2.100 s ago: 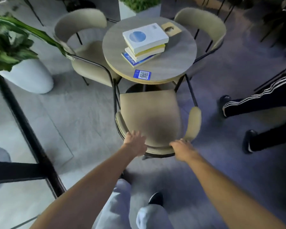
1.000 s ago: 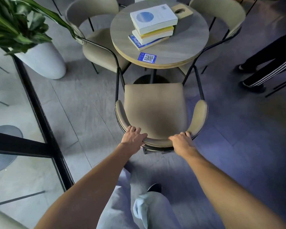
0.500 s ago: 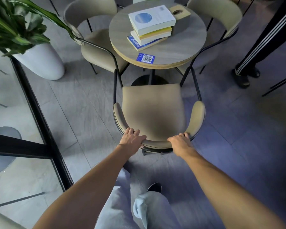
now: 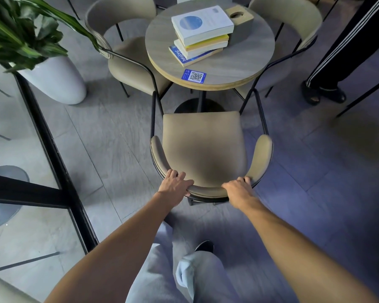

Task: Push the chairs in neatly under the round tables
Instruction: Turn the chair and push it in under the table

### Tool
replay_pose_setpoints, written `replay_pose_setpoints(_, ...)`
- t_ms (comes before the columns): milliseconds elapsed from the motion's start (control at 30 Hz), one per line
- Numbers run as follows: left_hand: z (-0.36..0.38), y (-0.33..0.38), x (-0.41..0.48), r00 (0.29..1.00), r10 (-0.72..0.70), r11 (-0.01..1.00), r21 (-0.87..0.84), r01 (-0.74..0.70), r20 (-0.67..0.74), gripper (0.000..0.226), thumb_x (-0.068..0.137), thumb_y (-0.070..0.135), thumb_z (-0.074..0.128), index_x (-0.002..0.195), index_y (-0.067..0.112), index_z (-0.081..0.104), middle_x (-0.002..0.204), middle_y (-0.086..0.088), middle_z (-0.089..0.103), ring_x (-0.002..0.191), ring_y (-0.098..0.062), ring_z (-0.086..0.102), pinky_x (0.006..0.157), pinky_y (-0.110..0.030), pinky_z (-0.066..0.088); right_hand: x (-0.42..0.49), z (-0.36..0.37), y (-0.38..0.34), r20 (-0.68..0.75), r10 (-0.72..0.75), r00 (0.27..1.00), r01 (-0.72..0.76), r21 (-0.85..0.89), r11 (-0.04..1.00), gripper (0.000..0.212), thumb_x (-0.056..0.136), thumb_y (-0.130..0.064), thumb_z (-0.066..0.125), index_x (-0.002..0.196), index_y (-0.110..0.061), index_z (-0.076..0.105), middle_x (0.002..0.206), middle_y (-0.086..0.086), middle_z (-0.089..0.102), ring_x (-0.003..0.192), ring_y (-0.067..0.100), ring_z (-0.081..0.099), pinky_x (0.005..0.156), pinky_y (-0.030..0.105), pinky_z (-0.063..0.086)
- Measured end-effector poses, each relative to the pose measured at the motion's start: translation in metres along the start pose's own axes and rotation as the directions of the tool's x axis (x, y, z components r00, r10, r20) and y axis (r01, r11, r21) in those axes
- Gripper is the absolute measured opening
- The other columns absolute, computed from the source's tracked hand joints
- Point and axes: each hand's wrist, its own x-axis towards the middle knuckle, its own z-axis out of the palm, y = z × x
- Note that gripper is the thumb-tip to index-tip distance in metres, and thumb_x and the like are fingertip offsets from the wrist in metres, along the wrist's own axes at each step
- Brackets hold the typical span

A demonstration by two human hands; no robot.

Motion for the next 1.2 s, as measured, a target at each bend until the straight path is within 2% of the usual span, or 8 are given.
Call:
replay_pose_setpoints(267,0.003,0.001,-0.003,1.000,0.011,1.000,-0.007,-0.011,0.009,0.030,0.096,0.037,0.060,0.125,0.031,0.055,0.120,-0.004,0.054,0.112,-0.030,0.049,0.104,-0.039,0.034,-0.006,0.001,-0.001,0.013,0.000,1.000,0.000,-0.011,1.000,0.051,0.091,0.002,0.051,0.129,-0.030,0.061,0.118,0.000,0.069,0.117,0.026,0.050,0.102,0.043,0.030)
replay_pose_setpoints(500,0.001,0.001,-0.001,0.998,0.009,1.000,-0.018,-0.008,0.061,0.038,0.097,0.047,0.054,0.131,0.030,0.053,0.126,-0.004,0.054,0.117,-0.029,0.048,0.108,-0.039,0.032,-0.008,-0.002,0.002,0.004,-0.032,0.999,0.032,-0.005,0.999,0.054,0.090,0.005,0.050,0.133,-0.026,0.058,0.123,0.001,0.067,0.120,0.026,0.051,0.106,0.042,0.031)
replay_pose_setpoints(633,-0.025,-0.001,-0.001,0.985,-0.011,0.994,-0.109,0.030,0.170,0.052,0.098,0.058,0.041,0.141,0.029,0.050,0.136,-0.006,0.051,0.126,-0.029,0.046,0.109,-0.039,0.033,-0.007,-0.016,0.012,0.104,-0.070,0.992,0.062,0.077,0.995,0.053,0.086,-0.003,0.056,0.134,-0.027,0.058,0.129,0.001,0.065,0.122,0.027,0.051,0.102,0.040,0.038)
replay_pose_setpoints(767,-0.061,-0.002,0.005,0.983,-0.048,0.980,-0.180,0.081,0.179,0.055,0.099,0.059,0.034,0.144,0.029,0.047,0.143,-0.007,0.045,0.130,-0.029,0.042,0.108,-0.043,0.036,-0.006,-0.056,0.025,0.184,-0.102,0.978,0.055,0.242,0.969,0.058,0.085,-0.022,0.059,0.142,-0.033,0.052,0.142,-0.002,0.054,0.131,0.025,0.047,0.104,0.040,0.039)
replay_pose_setpoints(900,-0.103,-0.010,0.028,0.991,-0.073,0.983,-0.161,0.091,0.114,0.047,0.101,0.051,0.034,0.139,0.028,0.050,0.140,-0.007,0.045,0.125,-0.029,0.045,0.103,-0.044,0.041,0.001,-0.101,0.043,0.086,-0.052,0.995,0.026,0.282,0.959,0.051,0.091,-0.031,0.060,0.141,-0.030,0.052,0.138,0.003,0.055,0.130,0.028,0.047,0.103,0.039,0.041)
replay_pose_setpoints(1067,-0.161,-0.010,0.068,0.996,-0.066,0.986,-0.150,0.075,0.064,0.046,0.101,0.046,0.035,0.141,0.027,0.048,0.139,-0.007,0.045,0.124,-0.030,0.045,0.101,-0.045,0.042,0.003,-0.151,0.068,-0.010,0.007,1.000,-0.004,0.264,0.965,0.049,0.091,-0.026,0.058,0.139,-0.027,0.054,0.132,0.006,0.056,0.126,0.031,0.047,0.104,0.043,0.039)
replay_pose_setpoints(1200,-0.219,0.011,0.105,0.999,-0.022,0.998,-0.067,0.020,-0.023,0.047,0.102,0.046,0.038,0.143,0.025,0.045,0.142,-0.008,0.045,0.129,-0.030,0.043,0.101,-0.045,0.039,0.002,-0.180,0.107,-0.061,0.059,0.996,-0.039,0.285,0.958,0.045,0.091,-0.018,0.054,0.136,-0.024,0.055,0.128,0.008,0.055,0.124,0.033,0.046,0.099,0.043,0.041)
